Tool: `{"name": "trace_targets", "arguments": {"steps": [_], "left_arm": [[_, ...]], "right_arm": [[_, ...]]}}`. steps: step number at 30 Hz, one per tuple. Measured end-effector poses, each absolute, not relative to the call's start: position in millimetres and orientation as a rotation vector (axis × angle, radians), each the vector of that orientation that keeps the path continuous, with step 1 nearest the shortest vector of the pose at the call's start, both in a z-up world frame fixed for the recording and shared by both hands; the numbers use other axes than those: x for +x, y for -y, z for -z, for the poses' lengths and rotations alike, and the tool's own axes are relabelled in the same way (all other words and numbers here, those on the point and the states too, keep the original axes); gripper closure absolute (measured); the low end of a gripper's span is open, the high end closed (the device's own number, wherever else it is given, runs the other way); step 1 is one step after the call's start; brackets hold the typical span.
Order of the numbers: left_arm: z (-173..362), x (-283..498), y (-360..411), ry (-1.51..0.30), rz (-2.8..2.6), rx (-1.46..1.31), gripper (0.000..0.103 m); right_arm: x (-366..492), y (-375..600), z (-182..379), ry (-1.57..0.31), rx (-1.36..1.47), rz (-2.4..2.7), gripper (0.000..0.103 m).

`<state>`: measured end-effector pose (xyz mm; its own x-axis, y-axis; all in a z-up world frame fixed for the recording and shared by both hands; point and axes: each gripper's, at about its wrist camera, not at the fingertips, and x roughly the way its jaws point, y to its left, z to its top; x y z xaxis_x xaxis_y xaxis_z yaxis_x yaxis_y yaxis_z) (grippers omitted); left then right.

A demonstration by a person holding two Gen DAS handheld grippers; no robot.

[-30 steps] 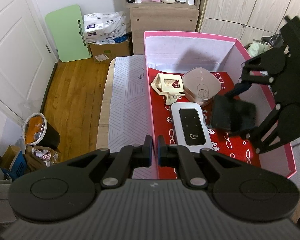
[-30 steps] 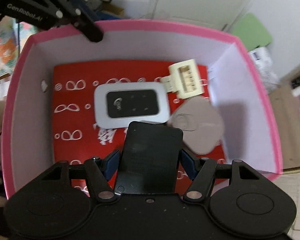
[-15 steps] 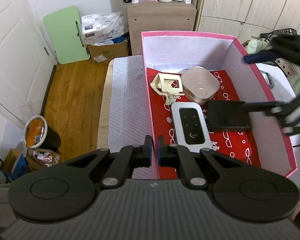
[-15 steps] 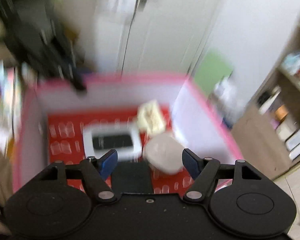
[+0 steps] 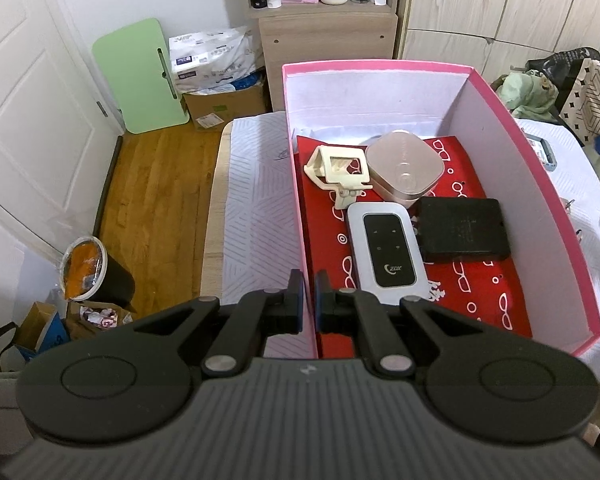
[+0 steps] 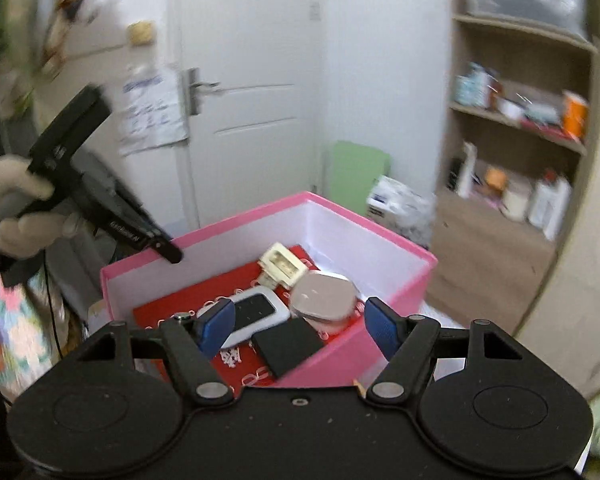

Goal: Organize rigid objects
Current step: 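Move the right gripper to the white charger cube and grasp it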

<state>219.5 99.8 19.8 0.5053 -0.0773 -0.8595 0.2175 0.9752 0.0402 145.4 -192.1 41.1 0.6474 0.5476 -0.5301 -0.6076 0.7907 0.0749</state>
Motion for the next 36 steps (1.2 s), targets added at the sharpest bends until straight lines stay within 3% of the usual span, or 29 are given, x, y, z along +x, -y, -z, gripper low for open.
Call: {"name": "trace_targets", "arguments": {"steps": [8, 17, 21, 25, 27, 33, 36], "left_arm": [[-19.5, 217.2, -100.1, -1.016, 0.167, 0.143, 0.098], [-20.3, 216.6, -96.3, -1.017, 0.153, 0.164, 0.097], [-20.7, 216.9, -98.0, -1.02, 0.152, 0.147, 0.097], [-19.8, 217.6, -97.7, -1.023, 0.147, 0.153, 0.096], [-18.8, 218.5, -97.6, -1.027, 0.144, 0.154, 0.096], [-17.1, 220.7, -96.9, -1.038, 0.142, 0.148, 0.096], [-17.4, 220.9, -96.9, -1.04, 0.143, 0.151, 0.096]], "right_arm": [[131.6, 256.7, 13.6, -0.677, 0.175, -0.415, 0.024], [114.4, 283.7, 45.2, -0.707, 0.182, -0.287, 0.024], [119.5, 276.5, 54.6, -0.7, 0.134, -0.306, 0.031], [135.7, 265.0, 62.3, -0.705, 0.091, -0.323, 0.046], [144.6, 261.4, 66.4, -0.709, 0.111, -0.349, 0.048], [170.7, 249.9, 80.7, -0.777, 0.146, -0.279, 0.048], [175.5, 244.7, 81.6, -0.775, 0.142, -0.236, 0.043]]}}
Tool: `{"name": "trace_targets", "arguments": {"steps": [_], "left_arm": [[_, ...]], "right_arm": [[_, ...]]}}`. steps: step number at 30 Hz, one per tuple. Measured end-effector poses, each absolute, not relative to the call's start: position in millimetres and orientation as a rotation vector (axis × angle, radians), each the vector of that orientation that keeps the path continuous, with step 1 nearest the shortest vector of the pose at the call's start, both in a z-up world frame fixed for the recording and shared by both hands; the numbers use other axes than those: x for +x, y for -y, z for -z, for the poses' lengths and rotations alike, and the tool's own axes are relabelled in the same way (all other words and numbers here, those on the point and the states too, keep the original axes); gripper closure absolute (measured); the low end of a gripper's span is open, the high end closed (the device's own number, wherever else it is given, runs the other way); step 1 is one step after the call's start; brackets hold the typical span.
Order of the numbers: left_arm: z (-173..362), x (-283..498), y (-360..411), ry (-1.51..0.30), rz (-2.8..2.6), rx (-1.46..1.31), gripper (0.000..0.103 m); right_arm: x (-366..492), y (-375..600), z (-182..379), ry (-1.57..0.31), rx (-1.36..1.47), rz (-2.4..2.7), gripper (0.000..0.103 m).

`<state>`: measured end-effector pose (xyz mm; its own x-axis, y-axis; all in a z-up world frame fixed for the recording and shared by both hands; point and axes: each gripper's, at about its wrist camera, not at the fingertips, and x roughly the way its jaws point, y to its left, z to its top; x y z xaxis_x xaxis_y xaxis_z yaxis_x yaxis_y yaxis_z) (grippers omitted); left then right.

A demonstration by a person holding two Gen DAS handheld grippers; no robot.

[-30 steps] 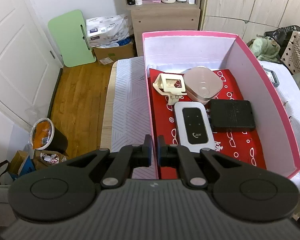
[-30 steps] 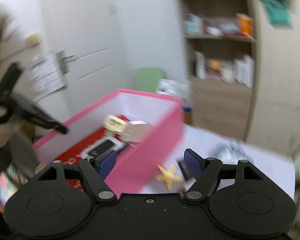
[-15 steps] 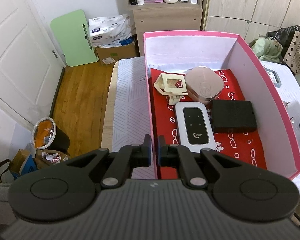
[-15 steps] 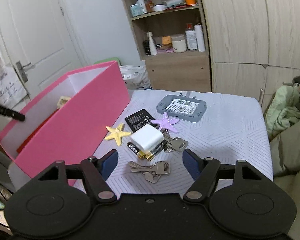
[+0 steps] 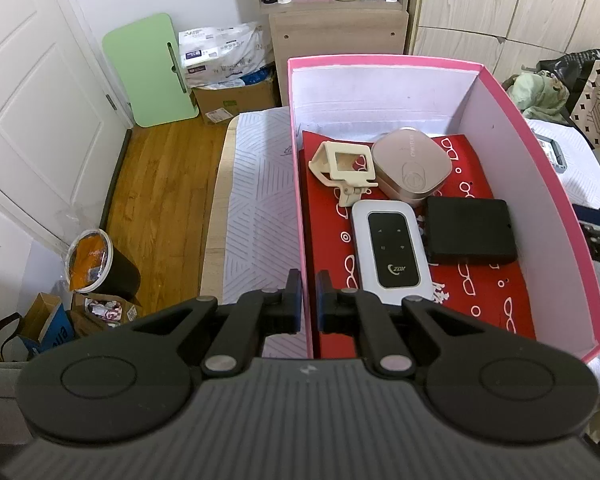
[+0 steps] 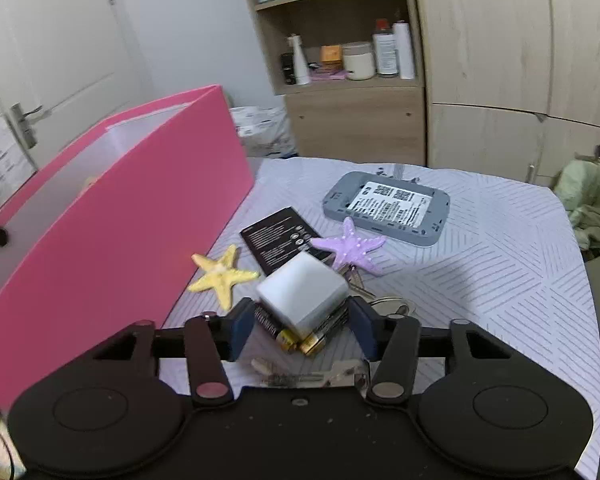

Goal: Organize rigid objects
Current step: 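Move the right gripper to the white charger cube and grasp it, then carry the white charger cube into the box beside the power bank and release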

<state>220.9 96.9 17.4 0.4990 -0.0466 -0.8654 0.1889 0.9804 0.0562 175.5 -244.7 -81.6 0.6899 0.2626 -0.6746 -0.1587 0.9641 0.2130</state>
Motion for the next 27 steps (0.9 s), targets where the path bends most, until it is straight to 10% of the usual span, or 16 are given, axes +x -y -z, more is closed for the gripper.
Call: {"name": "trace_targets", "arguments": {"steps": [11, 27], "left_arm": [[-16.8, 221.9, -97.6, -1.046, 0.151, 0.147, 0.096], [-16.6, 222.0, -98.5, -1.045, 0.156, 0.143, 0.096]], "right_arm": [[177.9, 201.8, 83.2, -0.729, -0.038, -0.123, 0.03], [165.9, 210.8, 79.5, -0.723, 0.013, -0.18, 0.04]]}}
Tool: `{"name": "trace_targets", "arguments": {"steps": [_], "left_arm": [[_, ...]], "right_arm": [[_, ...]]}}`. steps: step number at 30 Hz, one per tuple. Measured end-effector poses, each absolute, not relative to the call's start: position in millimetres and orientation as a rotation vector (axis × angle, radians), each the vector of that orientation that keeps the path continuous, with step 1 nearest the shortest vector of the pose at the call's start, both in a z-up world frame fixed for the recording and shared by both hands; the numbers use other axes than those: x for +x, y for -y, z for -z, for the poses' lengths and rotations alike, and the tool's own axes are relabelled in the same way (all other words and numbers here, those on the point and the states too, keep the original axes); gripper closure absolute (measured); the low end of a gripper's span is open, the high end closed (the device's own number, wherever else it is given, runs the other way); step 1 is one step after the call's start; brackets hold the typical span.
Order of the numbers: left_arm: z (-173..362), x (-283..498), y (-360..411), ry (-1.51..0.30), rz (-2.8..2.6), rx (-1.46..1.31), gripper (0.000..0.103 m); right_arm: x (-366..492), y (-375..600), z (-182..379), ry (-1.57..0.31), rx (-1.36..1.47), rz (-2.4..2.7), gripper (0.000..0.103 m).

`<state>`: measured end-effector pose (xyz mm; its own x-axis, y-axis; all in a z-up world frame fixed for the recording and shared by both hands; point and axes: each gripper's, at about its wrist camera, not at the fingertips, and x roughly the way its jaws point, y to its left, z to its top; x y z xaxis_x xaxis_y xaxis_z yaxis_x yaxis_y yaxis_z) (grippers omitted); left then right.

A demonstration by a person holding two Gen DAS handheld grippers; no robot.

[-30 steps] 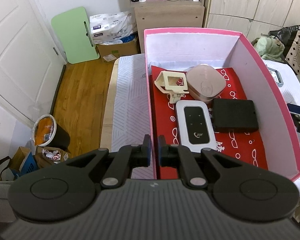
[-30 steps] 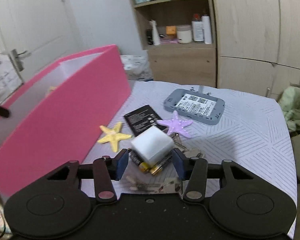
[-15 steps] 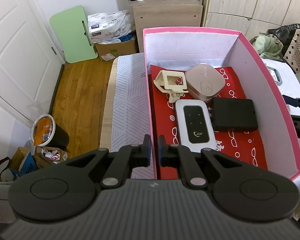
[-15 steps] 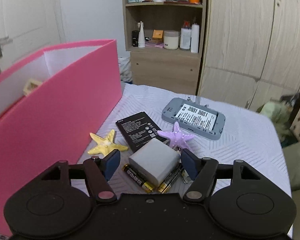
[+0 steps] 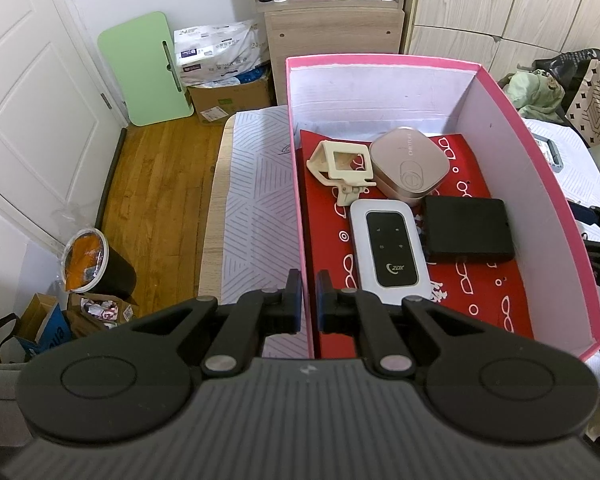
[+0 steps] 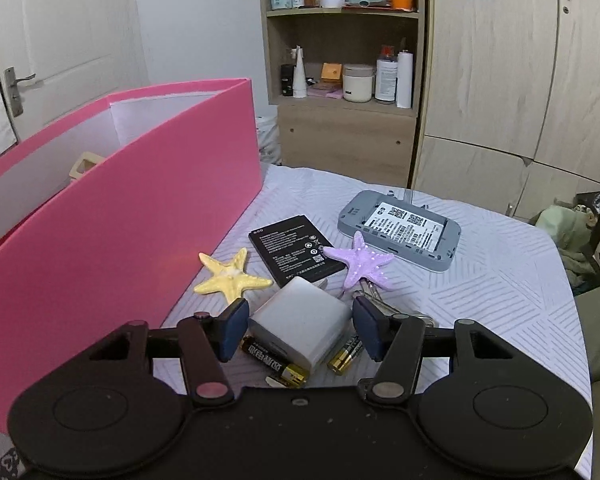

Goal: Organize rigid objects
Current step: 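Carry the white charger cube into the box beside the power bank and release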

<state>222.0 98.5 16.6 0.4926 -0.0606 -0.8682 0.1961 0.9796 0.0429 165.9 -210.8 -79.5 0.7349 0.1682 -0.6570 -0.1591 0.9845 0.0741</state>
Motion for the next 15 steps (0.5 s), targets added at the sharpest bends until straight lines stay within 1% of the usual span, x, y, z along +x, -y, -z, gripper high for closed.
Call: {"name": "trace_targets", "arguments": {"steps": [8, 15], "left_arm": [[-18.0, 222.5, -99.6, -1.046, 0.153, 0.133, 0.096], [-17.5, 221.9, -99.4, -1.043, 0.152, 0.137, 0.096]], "right_arm": [[170.4, 232.7, 81.1, -0.737, 0.197, -0.216, 0.041], [166.0, 248.7, 68.3, -0.72, 0.359, -0.281, 0.041]]}}
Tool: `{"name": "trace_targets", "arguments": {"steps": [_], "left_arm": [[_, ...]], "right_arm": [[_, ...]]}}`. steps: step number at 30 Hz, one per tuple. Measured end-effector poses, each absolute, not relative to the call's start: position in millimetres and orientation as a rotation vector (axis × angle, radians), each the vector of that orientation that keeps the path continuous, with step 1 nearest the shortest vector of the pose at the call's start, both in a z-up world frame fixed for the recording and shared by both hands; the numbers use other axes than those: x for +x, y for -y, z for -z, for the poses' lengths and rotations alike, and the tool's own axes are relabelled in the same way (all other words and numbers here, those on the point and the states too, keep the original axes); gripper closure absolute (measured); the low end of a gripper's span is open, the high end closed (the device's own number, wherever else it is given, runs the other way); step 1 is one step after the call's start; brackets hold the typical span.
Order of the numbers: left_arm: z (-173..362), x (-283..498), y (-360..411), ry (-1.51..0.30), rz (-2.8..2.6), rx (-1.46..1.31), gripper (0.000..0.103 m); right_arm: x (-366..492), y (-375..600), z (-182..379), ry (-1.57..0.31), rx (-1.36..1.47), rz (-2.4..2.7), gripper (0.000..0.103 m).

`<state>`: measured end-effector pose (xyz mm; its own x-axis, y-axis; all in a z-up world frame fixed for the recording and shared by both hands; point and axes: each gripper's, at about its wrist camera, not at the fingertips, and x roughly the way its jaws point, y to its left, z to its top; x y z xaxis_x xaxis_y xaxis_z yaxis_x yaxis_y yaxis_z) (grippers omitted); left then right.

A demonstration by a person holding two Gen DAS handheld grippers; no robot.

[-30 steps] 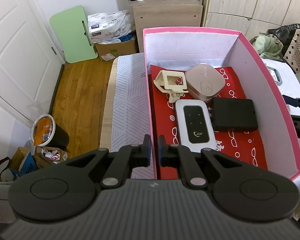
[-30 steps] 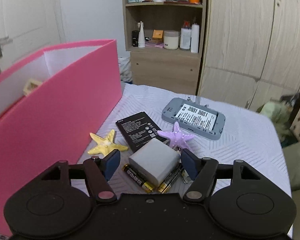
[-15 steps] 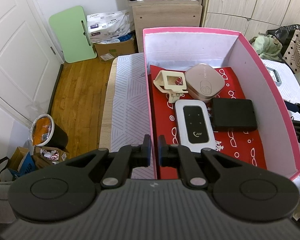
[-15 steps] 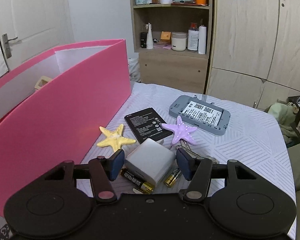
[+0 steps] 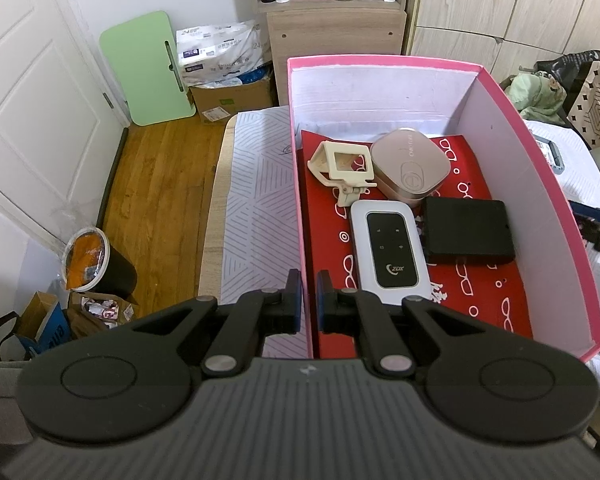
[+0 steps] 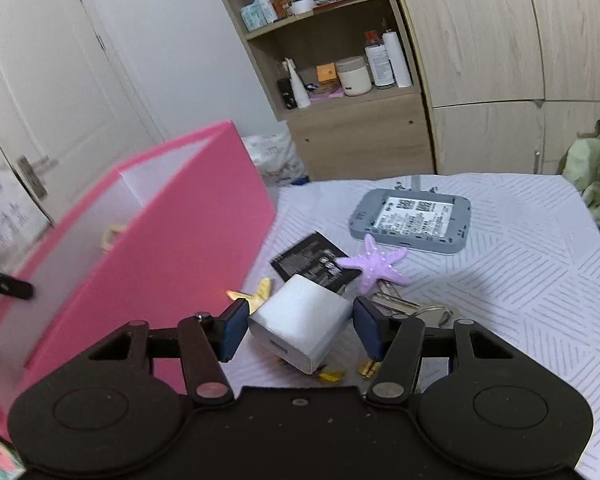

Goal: Organize rigid objects
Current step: 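Carry the white charger cube into the box beside the power bank and release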

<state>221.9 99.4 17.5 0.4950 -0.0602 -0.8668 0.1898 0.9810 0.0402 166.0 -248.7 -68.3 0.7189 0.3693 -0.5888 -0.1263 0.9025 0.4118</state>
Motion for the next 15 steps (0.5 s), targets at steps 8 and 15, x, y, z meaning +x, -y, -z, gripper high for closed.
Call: {"name": "trace_targets", "arguments": {"steps": [8, 15], "left_arm": [[-17.3, 221.8, -101.3, -1.043, 0.156, 0.122, 0.096], [-17.2, 221.9, -101.6, -1.04, 0.158, 0.123, 0.096]], "right_arm": [[155.8, 229.0, 3.9, -0.613, 0.437, -0.54, 0.041], [167.3, 137.4, -23.6, -0.786, 0.055, -0.798, 0.041]]}}
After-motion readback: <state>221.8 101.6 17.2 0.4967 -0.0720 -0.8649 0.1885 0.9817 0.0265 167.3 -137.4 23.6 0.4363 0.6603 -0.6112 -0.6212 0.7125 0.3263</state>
